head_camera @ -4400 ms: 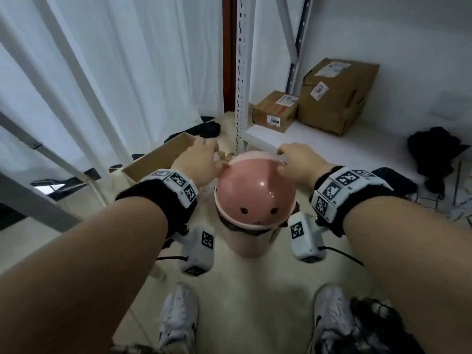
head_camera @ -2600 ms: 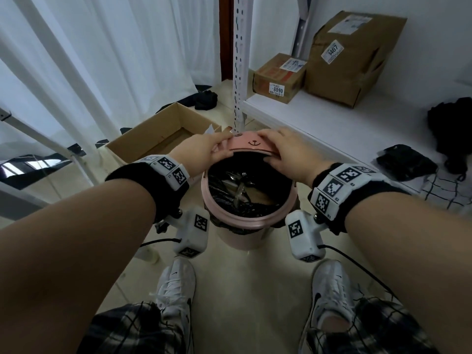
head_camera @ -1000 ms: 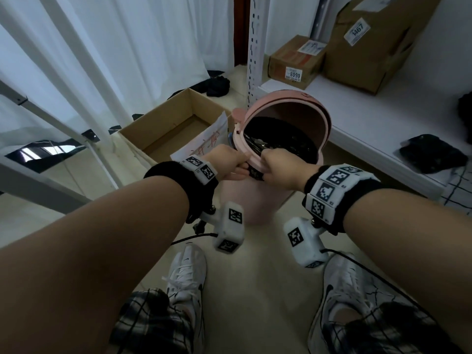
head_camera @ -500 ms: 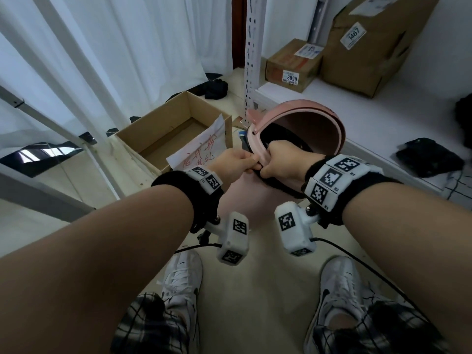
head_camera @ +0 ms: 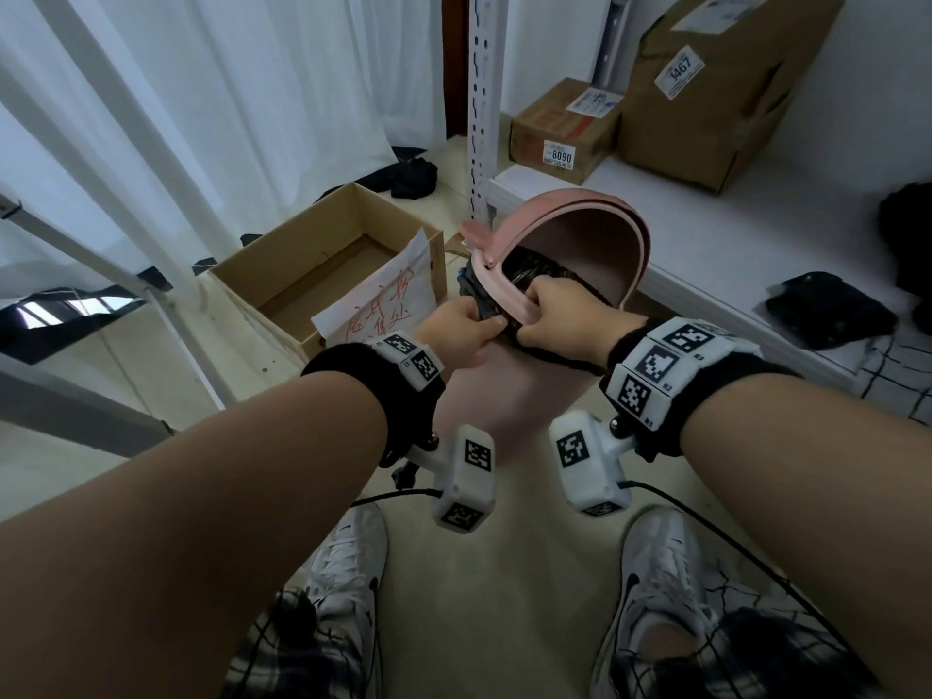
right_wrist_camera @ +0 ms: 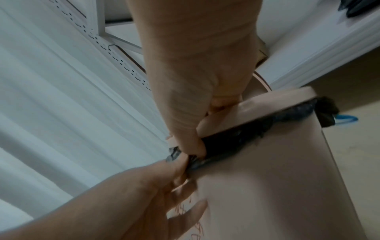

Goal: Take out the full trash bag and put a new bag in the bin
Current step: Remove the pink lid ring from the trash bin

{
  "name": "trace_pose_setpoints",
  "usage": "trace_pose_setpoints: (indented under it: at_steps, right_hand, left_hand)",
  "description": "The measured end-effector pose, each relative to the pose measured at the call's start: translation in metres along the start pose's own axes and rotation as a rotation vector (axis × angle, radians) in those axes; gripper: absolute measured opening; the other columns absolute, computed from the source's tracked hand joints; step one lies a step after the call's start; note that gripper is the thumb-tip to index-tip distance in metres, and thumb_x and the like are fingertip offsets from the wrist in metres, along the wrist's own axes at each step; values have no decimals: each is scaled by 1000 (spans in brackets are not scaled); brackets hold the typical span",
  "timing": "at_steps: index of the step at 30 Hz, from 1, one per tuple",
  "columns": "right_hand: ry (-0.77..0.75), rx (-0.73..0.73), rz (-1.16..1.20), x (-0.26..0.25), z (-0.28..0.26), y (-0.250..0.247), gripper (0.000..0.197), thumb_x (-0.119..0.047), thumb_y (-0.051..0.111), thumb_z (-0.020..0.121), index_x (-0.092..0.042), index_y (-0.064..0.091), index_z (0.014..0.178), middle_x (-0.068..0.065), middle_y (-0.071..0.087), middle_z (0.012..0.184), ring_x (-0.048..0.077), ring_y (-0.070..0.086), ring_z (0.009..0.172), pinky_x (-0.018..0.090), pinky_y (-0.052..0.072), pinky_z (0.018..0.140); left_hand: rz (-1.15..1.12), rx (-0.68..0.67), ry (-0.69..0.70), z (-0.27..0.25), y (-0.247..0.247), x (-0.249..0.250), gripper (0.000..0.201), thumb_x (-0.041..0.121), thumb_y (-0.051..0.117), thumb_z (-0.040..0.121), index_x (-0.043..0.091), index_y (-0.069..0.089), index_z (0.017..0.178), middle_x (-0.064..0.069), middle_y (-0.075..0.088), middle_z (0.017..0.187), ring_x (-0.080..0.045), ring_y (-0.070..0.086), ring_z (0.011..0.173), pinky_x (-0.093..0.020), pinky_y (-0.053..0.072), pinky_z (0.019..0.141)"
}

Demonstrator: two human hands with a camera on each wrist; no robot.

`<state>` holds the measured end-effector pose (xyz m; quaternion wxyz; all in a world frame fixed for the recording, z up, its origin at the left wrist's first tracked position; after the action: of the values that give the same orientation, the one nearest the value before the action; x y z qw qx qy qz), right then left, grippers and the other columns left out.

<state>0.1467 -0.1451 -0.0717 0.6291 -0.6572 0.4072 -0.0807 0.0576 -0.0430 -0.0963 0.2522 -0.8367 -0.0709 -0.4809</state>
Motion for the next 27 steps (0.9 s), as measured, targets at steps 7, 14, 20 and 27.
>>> trace_pose_setpoints:
  at_steps: [7, 14, 20, 27]
  right_hand:
    - [-11, 9, 131, 14, -3, -2, 33, -24, 75, 76, -5, 56, 95, 6, 53, 85, 20, 49, 76, 26, 35, 57]
    - [8, 148, 64, 15, 7, -1, 27, -26, 66, 85, -5, 60, 100, 9, 59, 94, 28, 57, 93, 26, 34, 71]
    - [44, 91, -10, 9, 9, -1, 35, -24, 63, 86, -1, 56, 111, 16, 60, 111, 31, 56, 103, 29, 39, 79]
    - [-7, -56, -198, -5, -3, -8, 27, -30, 65, 82, -5, 55, 85, 11, 56, 83, 24, 51, 75, 29, 36, 64]
  left_hand:
    - [-51, -124, 45, -3, 0, -4, 13, 21, 53, 95, 28, 49, 84, -10, 55, 111, -26, 57, 101, -46, 52, 94]
    - [-48, -71, 25, -2, 0, 2, 20, 24, 52, 95, 29, 45, 76, -10, 53, 107, -27, 56, 96, -47, 54, 90]
    - [110, -29, -18, 0, -1, 0, 20, 30, 53, 92, 12, 48, 86, -14, 57, 97, -31, 58, 93, -52, 54, 88]
    - [319, -41, -10, -6, -10, 5, 26, 27, 58, 90, 2, 57, 96, -17, 61, 102, -31, 60, 95, -46, 51, 92]
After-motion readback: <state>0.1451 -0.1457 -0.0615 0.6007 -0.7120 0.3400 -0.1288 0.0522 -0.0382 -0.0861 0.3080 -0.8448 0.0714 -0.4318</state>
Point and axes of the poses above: each hand's wrist, its own z-axis towards the middle knuckle, its own y-axis out of the palm, x = y × z, the point moved 1 cm from there along z, towards the middle knuckle
